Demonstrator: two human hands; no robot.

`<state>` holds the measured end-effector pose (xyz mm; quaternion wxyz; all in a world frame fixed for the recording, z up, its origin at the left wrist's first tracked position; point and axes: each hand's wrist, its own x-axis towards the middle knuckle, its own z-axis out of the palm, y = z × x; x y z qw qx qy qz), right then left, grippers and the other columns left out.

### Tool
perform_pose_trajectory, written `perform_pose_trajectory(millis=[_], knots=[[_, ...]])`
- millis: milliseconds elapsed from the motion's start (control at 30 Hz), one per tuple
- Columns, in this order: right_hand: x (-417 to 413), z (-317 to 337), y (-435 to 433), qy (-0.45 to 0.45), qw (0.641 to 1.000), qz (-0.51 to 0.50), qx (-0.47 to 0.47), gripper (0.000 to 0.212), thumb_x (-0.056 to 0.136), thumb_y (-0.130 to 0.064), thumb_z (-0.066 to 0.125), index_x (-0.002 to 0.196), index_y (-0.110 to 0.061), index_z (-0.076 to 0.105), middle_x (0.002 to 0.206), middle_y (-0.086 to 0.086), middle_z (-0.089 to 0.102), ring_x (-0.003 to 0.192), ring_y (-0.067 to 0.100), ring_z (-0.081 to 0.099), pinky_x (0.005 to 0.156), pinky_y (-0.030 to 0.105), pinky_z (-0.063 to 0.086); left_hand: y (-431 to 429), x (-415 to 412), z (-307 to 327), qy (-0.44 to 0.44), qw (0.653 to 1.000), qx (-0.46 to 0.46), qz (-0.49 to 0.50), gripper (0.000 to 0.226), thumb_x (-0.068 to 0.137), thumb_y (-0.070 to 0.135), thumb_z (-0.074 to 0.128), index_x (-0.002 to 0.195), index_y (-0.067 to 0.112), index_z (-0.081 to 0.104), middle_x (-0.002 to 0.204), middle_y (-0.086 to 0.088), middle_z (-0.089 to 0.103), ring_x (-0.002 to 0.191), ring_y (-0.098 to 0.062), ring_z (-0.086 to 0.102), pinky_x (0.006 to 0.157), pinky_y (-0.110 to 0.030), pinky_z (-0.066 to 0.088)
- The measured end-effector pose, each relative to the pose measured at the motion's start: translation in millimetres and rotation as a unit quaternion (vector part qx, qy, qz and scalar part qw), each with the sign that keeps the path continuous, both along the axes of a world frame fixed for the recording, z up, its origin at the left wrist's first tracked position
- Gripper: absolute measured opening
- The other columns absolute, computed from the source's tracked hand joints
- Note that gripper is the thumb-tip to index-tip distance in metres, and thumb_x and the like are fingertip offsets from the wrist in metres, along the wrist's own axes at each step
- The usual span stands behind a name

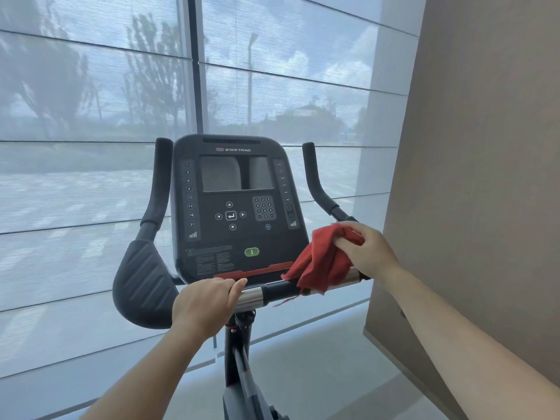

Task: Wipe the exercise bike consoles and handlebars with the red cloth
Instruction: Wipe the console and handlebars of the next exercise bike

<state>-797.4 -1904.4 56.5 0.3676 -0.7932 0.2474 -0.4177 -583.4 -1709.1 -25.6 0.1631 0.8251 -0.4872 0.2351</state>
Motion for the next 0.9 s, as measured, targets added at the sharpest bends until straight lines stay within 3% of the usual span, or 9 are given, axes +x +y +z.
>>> perform_pose_trajectory(millis=[100, 200, 300, 367, 500, 600, 667, 767, 900], knots=[[0, 9, -2, -0.048, 0.997, -0.047, 0.038, 0.012, 0.083, -0.027, 0.063, 0.087, -0.038, 0.065, 0.092, -0.017, 0.066, 0.090, 0.005, 0.061, 0.081, 0.025, 0.049, 0, -1, 0, 0.004, 1.000, -0.002, 0.003, 0.054, 0.093, 0.055, 0.009, 0.067, 0.028, 0.049, 0.069, 0.010, 0.055, 0.071, -0.015, 0.058, 0.053, -0.031, 0.035], [7, -3, -1, 0.006, 0.992, -0.118, -0.046, 0.020, 0.084, -0.023, 0.059, 0.099, -0.034, 0.064, 0.106, -0.007, 0.057, 0.101, 0.014, 0.056, 0.090, 0.028, 0.043, 0, -2, 0, 0.008, 1.000, -0.002, 0.006, 0.053, 0.093, 0.055, 0.010, 0.064, 0.028, 0.046, 0.068, 0.009, 0.053, 0.071, -0.016, 0.058, 0.053, -0.031, 0.031], [17, -37, 7, 0.174, 0.975, -0.046, -0.128, 0.034, 0.087, -0.019, 0.053, 0.118, -0.032, 0.058, 0.127, -0.005, 0.045, 0.121, 0.016, 0.041, 0.101, 0.032, 0.029, 0, -4, 1, 0.006, 1.000, -0.002, 0.009, 0.052, 0.093, 0.055, 0.011, 0.064, 0.028, 0.046, 0.067, 0.009, 0.052, 0.069, -0.015, 0.056, 0.052, -0.030, 0.031], [21, -62, 11, 0.298, 0.933, -0.011, -0.200, 0.043, 0.086, -0.028, 0.046, 0.128, -0.038, 0.046, 0.138, -0.012, 0.036, 0.132, 0.015, 0.025, 0.106, 0.043, 0.015, 1, -4, 1, 0.003, 1.000, -0.005, 0.008, 0.052, 0.094, 0.054, 0.012, 0.065, 0.028, 0.047, 0.067, 0.010, 0.051, 0.069, -0.015, 0.056, 0.052, -0.029, 0.031], [24, -79, 12, 0.333, 0.905, -0.033, -0.264, 0.053, 0.083, -0.058, 0.021, 0.133, -0.044, 0.027, 0.147, -0.015, 0.023, 0.141, 0.020, 0.003, 0.108, 0.056, -0.006, 1, -5, 1, 0.004, 1.000, -0.006, 0.005, 0.053, 0.093, 0.055, 0.012, 0.066, 0.029, 0.049, 0.067, 0.010, 0.053, 0.066, -0.014, 0.054, 0.050, -0.029, 0.031], [24, -80, 6, 0.351, 0.883, -0.062, -0.305, 0.053, 0.089, -0.060, 0.005, 0.137, -0.047, 0.021, 0.153, -0.012, 0.015, 0.143, 0.021, -0.006, 0.099, 0.060, -0.026, 1, -4, 2, 0.004, 1.000, -0.001, 0.010, 0.053, 0.093, 0.055, 0.011, 0.066, 0.028, 0.049, 0.067, 0.009, 0.052, 0.068, -0.015, 0.054, 0.051, -0.030, 0.030], [24, -80, 1, 0.367, 0.878, -0.059, -0.302, 0.047, 0.093, -0.057, 0.011, 0.138, -0.049, 0.020, 0.155, -0.009, 0.013, 0.143, 0.025, -0.005, 0.105, 0.060, -0.018, 1, -4, 2, 0.000, 1.000, 0.000, 0.011, 0.053, 0.093, 0.055, 0.011, 0.065, 0.028, 0.048, 0.067, 0.009, 0.052, 0.069, -0.016, 0.056, 0.051, -0.030, 0.030], [22, -79, 0, 0.341, 0.885, -0.058, -0.313, 0.043, 0.095, -0.051, 0.023, 0.136, -0.042, 0.032, 0.147, -0.006, 0.033, 0.135, 0.026, 0.020, 0.111, 0.050, 0.018, 1, -4, 2, 0.000, 1.000, -0.001, 0.012, 0.053, 0.093, 0.055, 0.012, 0.065, 0.028, 0.049, 0.067, 0.008, 0.052, 0.068, -0.016, 0.056, 0.050, -0.030, 0.030], [33, -87, 24, 0.269, 0.890, 0.002, -0.368, 0.043, 0.095, -0.046, 0.023, 0.130, -0.035, 0.044, 0.134, -0.011, 0.048, 0.121, 0.020, 0.036, 0.104, 0.038, 0.029, 0, -3, 2, 0.002, 1.000, 0.002, 0.016, 0.054, 0.093, 0.055, 0.011, 0.066, 0.028, 0.049, 0.067, 0.009, 0.053, 0.069, -0.016, 0.058, 0.051, -0.030, 0.033]])
